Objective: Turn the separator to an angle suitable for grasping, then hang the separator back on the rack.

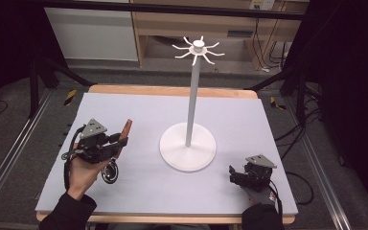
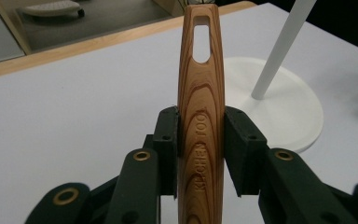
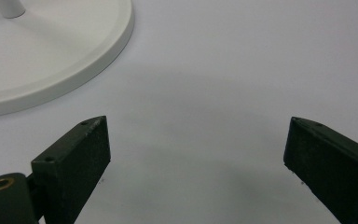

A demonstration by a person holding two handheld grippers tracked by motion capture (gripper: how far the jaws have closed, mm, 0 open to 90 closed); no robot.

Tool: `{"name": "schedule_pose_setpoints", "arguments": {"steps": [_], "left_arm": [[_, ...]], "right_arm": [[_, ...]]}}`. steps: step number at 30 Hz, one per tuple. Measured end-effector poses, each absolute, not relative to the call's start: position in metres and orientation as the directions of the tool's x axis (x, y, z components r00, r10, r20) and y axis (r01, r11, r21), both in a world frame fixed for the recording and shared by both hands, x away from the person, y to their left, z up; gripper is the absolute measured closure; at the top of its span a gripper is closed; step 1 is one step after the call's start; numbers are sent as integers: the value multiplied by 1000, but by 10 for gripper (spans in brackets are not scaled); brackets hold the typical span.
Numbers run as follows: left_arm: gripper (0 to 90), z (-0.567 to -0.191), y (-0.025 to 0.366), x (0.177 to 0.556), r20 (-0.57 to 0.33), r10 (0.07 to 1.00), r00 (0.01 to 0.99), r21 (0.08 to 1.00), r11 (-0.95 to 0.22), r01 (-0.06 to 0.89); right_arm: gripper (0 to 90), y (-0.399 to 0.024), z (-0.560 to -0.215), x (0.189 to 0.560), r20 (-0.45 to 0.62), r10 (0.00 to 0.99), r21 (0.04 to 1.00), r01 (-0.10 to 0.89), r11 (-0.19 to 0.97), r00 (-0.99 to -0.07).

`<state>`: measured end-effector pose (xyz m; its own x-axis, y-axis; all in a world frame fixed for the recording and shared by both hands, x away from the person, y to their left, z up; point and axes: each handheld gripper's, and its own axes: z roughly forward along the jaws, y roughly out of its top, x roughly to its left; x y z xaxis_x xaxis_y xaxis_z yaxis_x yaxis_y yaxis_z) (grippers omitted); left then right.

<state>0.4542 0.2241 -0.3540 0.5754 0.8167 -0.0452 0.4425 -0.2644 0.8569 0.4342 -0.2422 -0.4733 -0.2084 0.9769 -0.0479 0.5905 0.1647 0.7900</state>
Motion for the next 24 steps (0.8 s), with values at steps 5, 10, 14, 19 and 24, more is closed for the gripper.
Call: {"name": "schedule_pose_setpoints", "arguments": {"steps": [5, 10, 14, 19, 24], "left_arm": [[670, -347, 224, 448, -44, 817, 576, 880, -240, 409], [670, -343, 222, 443, -31, 814, 580, 894, -237, 380], [670, -339, 221, 438, -25, 813, 582, 911, -221, 347], [670, -335, 219, 433, -26, 809, 588, 923, -207, 326], [669, -331, 214, 429, -21, 804, 594, 932, -199, 303]], "right_arm": [[76, -242, -473, 434, -48, 977, 790, 591, 165, -208], [76, -242, -473, 434, -49, 976, 789, 591, 168, -212], [76, -242, -474, 435, -51, 977, 789, 591, 168, -209], [76, -242, -474, 434, -49, 976, 789, 591, 168, -212], [75, -242, -474, 435, -51, 974, 790, 588, 174, -220]]}}
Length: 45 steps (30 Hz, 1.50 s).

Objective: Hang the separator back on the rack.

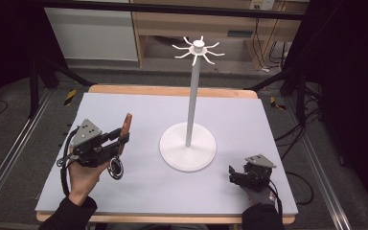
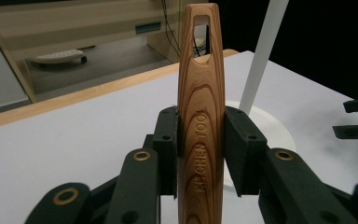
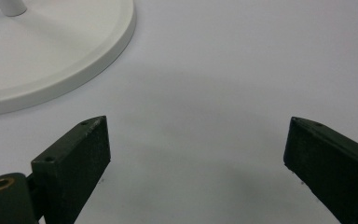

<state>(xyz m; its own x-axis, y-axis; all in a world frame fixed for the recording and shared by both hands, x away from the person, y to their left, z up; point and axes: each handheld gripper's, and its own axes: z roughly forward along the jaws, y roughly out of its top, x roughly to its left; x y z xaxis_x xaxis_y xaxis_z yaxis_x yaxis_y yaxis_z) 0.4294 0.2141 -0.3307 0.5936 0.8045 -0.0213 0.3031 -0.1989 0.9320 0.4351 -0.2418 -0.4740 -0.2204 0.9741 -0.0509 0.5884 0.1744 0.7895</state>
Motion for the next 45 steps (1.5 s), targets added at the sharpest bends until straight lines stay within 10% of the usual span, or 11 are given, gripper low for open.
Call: {"name": "schedule_pose_setpoints", "arguments": {"steps": [45], "left_arm": [[669, -239, 168, 446, -23, 762, 647, 987, -84, 134]], "right_arm": [[75, -243, -477, 437, -57, 975, 782, 597, 178, -215]]}}
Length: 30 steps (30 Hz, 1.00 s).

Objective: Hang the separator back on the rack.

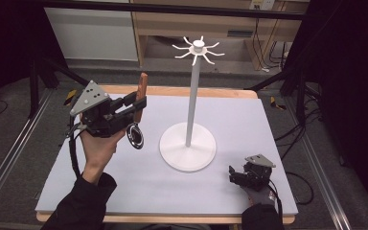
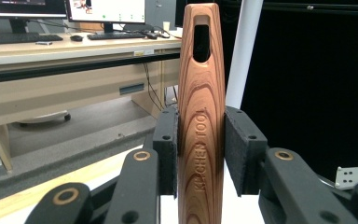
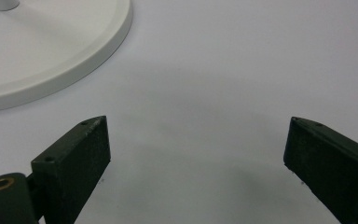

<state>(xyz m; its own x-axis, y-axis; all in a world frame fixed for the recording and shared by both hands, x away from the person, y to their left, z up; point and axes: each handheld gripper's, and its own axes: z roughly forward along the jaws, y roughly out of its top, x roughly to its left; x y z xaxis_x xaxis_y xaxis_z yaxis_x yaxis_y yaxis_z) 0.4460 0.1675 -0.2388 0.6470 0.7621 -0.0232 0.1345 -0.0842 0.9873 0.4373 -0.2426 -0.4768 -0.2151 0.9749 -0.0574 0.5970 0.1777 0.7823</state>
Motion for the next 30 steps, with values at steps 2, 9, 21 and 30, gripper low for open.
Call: {"name": "schedule_pose_setpoints", "arguments": {"steps": [2, 9, 21, 30], "left_arm": [[669, -237, 165, 447, -20, 762, 647, 987, -88, 134], [669, -227, 158, 450, -17, 757, 653, 988, -86, 125], [669, -215, 152, 455, -16, 748, 663, 991, -76, 110], [669, -207, 143, 455, -15, 744, 668, 989, -85, 117]], "right_arm": [[76, -243, -477, 437, -56, 975, 783, 597, 177, -215], [75, -243, -476, 437, -50, 977, 784, 598, 168, -209], [75, -242, -476, 438, -47, 976, 786, 596, 168, -213], [75, -242, -475, 438, -46, 976, 786, 595, 168, -214]]}}
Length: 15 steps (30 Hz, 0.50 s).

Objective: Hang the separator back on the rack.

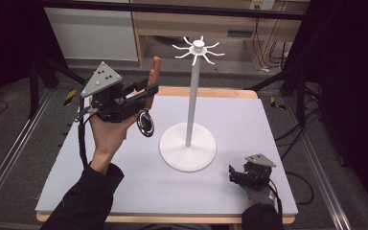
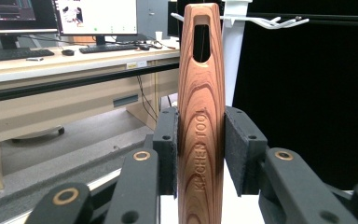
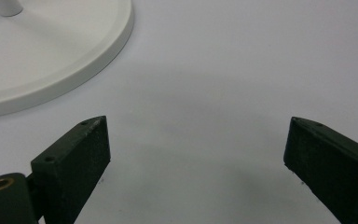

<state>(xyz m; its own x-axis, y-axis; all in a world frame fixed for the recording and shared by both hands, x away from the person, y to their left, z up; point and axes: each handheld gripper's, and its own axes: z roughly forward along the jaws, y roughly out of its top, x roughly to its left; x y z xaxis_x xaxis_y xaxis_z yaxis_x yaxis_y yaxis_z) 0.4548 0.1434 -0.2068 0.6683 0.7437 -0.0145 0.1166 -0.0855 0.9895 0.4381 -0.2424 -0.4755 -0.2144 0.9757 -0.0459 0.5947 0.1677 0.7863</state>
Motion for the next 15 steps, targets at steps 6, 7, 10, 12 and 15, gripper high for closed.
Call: {"name": "schedule_pose_setpoints", "arguments": {"steps": [6, 7, 10, 12, 15], "left_arm": [[669, -201, 140, 458, 5, 735, 678, 992, -89, 89], [669, -199, 139, 458, 3, 734, 679, 993, -85, 88], [669, -197, 137, 458, 10, 733, 680, 993, -90, 81], [669, -194, 135, 458, 21, 733, 680, 992, -98, 76], [669, -193, 133, 459, 22, 731, 682, 992, -100, 75]], "right_arm": [[75, -242, -475, 438, -42, 976, 788, 593, 165, -215], [74, -242, -475, 438, -41, 976, 789, 592, 164, -216], [75, -242, -474, 438, -39, 976, 790, 592, 160, -213], [75, -243, -474, 438, -40, 977, 793, 588, 159, -210], [74, -243, -474, 438, -38, 977, 792, 590, 156, -208]]}}
